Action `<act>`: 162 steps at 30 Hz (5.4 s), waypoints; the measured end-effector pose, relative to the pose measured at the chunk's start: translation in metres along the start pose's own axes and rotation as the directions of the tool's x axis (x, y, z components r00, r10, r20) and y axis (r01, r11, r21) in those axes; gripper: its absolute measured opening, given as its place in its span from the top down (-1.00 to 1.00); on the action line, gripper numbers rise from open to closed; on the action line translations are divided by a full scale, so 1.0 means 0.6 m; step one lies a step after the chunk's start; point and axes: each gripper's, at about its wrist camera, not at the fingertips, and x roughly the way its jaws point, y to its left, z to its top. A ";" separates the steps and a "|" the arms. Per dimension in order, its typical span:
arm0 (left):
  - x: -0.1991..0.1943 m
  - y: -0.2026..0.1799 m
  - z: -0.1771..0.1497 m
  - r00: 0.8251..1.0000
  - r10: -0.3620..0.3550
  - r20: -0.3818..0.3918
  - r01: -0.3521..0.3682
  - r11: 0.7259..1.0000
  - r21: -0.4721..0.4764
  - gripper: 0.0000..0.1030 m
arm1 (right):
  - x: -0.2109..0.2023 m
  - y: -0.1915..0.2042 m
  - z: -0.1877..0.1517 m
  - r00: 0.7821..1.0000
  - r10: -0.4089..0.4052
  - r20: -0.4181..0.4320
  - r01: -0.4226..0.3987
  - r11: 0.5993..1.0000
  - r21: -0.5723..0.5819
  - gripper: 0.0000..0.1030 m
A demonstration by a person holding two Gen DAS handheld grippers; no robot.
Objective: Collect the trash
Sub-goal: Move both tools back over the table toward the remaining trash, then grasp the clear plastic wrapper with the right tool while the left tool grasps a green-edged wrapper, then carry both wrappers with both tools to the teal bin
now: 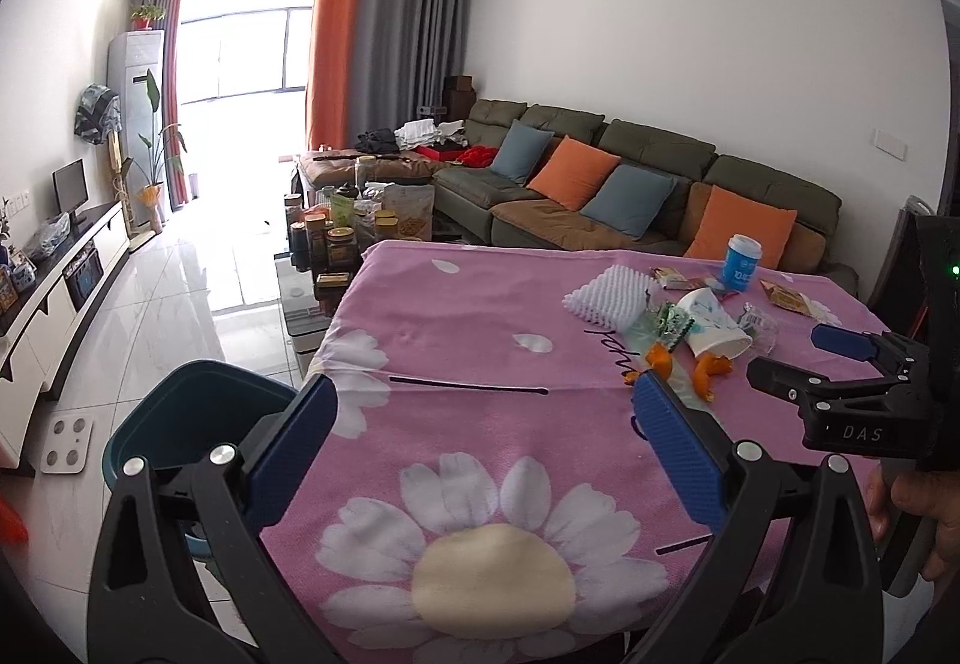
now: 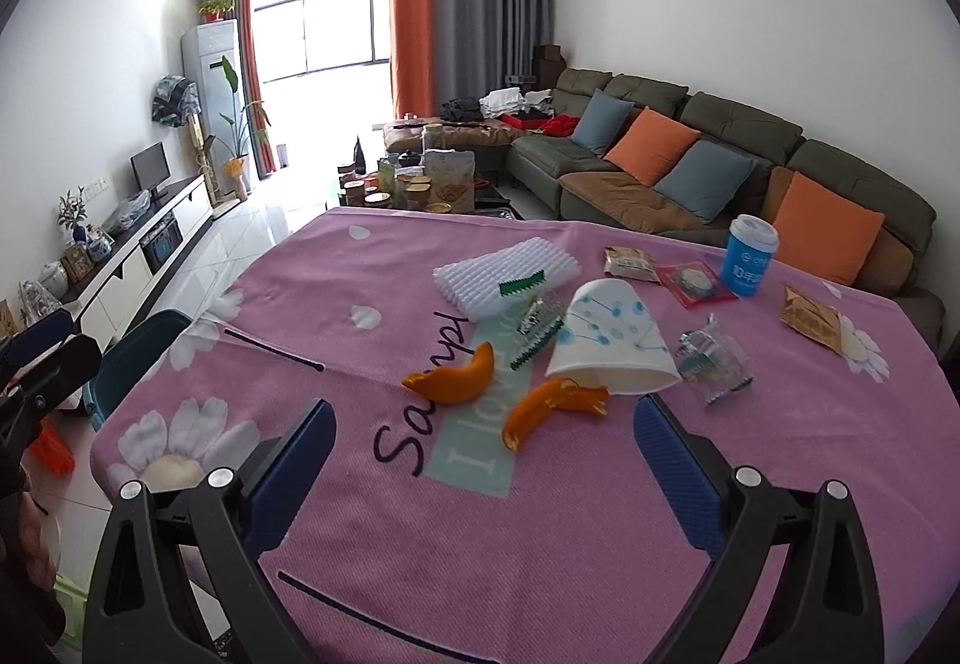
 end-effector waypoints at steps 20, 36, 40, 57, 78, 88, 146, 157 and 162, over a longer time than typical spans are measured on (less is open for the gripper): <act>0.030 -0.114 -0.017 0.989 -0.147 -0.025 0.148 0.986 0.082 -0.89 | -0.098 -0.110 -0.103 0.986 -0.159 0.055 0.146 0.971 0.191 -0.86; 0.108 -0.146 0.016 0.983 -0.168 -0.072 0.174 0.980 0.096 -0.89 | -0.040 -0.178 -0.062 0.987 -0.162 0.020 0.154 0.967 0.205 -0.86; 0.143 -0.159 0.034 0.978 -0.190 -0.084 0.198 0.976 0.093 -0.89 | -0.005 -0.198 -0.042 0.987 -0.160 -0.005 0.157 0.965 0.208 -0.86; 0.316 -0.223 0.084 0.938 -0.304 -0.169 0.318 0.946 0.062 -0.89 | 0.158 -0.286 0.037 0.989 -0.095 -0.116 0.119 0.966 0.228 -0.86; 0.499 -0.274 0.077 0.854 -0.371 -0.365 0.393 0.920 -0.017 -0.08 | 0.238 -0.320 0.038 0.983 -0.009 -0.186 0.058 0.964 0.259 -0.81; 0.514 -0.278 0.061 0.837 -0.376 -0.398 0.404 0.914 -0.014 0.39 | 0.251 -0.323 0.028 0.975 0.064 -0.214 0.000 0.958 0.287 -0.50; 0.113 -0.018 0.094 0.955 -0.293 -0.042 0.289 0.955 -0.067 0.77 | 0.017 -0.082 0.077 0.985 0.174 -0.003 -0.173 0.982 0.078 0.39; -0.011 0.082 0.064 0.982 -0.186 0.023 0.187 0.974 -0.125 0.77 | 0.010 0.054 0.089 0.957 0.290 -0.010 -0.290 0.956 -0.037 0.39; -0.056 0.129 0.056 0.990 -0.136 0.047 0.141 0.979 -0.150 0.77 | 0.019 0.121 0.094 0.940 0.340 -0.029 -0.341 0.936 -0.087 0.39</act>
